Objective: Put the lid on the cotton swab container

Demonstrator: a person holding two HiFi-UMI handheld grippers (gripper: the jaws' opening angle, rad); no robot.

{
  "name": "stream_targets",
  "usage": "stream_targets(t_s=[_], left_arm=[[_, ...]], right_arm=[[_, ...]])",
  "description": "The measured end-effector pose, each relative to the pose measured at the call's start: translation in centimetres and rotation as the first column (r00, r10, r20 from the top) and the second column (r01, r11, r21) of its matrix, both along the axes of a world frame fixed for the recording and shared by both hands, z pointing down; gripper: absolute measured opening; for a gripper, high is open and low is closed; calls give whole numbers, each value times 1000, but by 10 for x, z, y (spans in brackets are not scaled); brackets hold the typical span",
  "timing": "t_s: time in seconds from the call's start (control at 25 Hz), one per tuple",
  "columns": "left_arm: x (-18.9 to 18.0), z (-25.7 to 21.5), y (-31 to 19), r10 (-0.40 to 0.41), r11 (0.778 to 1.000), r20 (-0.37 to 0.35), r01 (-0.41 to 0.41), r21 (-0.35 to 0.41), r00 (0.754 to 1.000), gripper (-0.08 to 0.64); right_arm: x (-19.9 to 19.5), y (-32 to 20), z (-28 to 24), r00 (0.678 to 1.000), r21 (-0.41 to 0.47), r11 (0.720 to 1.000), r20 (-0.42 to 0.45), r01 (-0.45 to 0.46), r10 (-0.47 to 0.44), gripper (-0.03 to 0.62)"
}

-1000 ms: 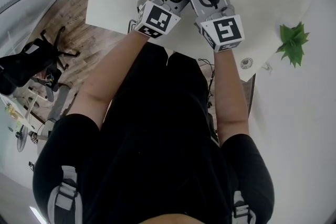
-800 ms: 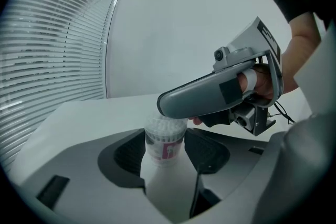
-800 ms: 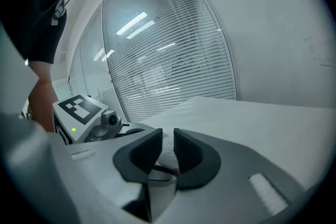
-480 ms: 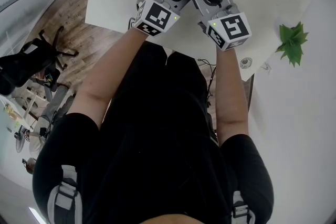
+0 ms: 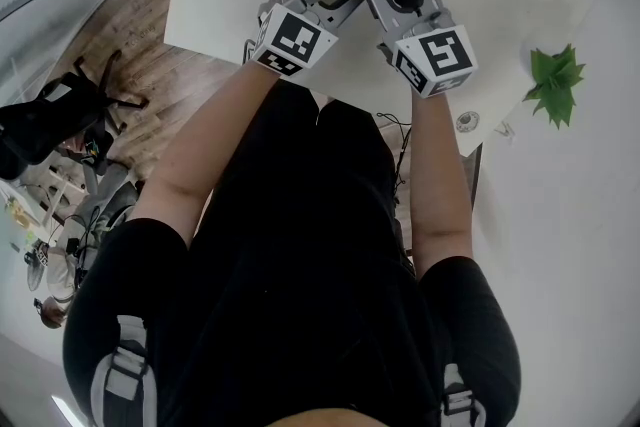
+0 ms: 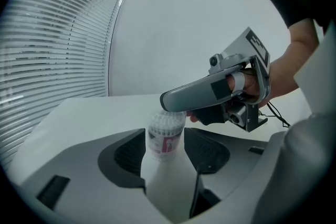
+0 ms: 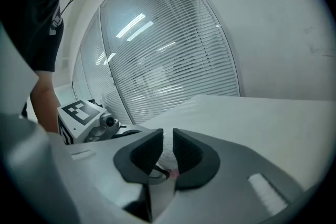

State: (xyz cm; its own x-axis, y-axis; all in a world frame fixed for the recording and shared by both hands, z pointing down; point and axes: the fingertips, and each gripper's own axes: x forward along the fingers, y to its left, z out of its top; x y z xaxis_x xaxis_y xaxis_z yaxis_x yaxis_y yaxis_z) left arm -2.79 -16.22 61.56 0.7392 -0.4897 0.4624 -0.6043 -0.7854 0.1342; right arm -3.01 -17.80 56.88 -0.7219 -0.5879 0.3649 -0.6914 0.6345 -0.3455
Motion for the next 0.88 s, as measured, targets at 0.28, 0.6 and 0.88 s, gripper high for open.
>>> stream_targets(t_s=[0.28, 0.6, 0.88], left_arm=[[-13, -1, 3, -8, 999, 37, 6, 39, 999, 218], [-17, -5, 4, -3, 999, 36, 1, 50, 999, 160], [-16, -6, 4, 12, 999, 39, -14, 48, 999, 98]], right_arm=[[-2, 0, 0, 1000, 4, 1000, -17, 8, -8, 67], [-2, 2, 3, 999, -2, 1000, -38, 18, -18, 67], [-7, 2, 3, 987, 35, 998, -154, 49, -44, 67]])
